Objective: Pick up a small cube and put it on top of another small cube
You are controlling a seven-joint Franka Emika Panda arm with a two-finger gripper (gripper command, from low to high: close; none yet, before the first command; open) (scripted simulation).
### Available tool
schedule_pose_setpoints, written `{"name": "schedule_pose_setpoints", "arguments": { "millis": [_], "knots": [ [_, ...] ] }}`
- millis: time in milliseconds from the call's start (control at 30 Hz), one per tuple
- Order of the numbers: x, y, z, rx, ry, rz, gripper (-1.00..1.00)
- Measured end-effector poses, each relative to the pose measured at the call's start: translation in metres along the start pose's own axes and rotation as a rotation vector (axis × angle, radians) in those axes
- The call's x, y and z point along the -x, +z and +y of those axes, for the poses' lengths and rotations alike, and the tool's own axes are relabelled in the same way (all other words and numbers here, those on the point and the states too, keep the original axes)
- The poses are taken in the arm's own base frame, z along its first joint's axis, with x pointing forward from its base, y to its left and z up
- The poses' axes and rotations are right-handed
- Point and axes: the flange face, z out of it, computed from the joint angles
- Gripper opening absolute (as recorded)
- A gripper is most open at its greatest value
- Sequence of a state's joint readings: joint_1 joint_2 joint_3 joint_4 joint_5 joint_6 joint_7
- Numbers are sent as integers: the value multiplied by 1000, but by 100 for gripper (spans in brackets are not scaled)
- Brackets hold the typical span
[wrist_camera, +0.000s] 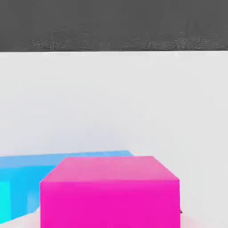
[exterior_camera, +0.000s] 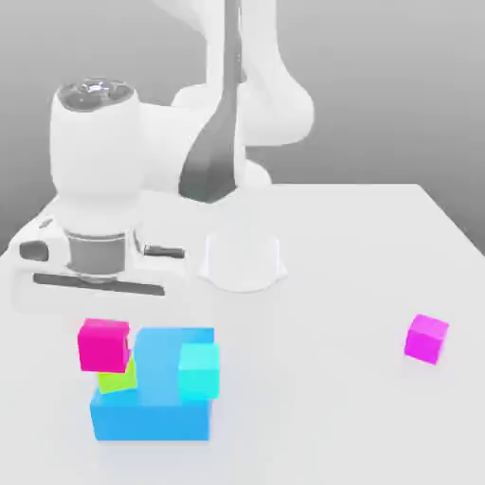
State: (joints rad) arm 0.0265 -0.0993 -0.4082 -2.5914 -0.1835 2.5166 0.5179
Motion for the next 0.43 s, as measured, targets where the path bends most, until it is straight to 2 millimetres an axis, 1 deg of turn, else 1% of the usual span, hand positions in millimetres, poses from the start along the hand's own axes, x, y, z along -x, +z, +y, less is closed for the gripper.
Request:
{"name": "schedule_pose_setpoints", "arguments": {
  "millis": [100, 133, 200, 300, 333, 433],
  "knots": [
    [7, -15, 21, -34, -87, -29, -100],
    [11, -18, 24, -47, -123, -37, -100],
    [13, -5, 24, -60, -152, -45, -100],
    [15, 28, 23, -63, -160, -46, -100],
    [16, 38, 23, -61, -160, -45, 100],
    [16, 38, 23, -61, -160, -45, 100]
  ]
}}
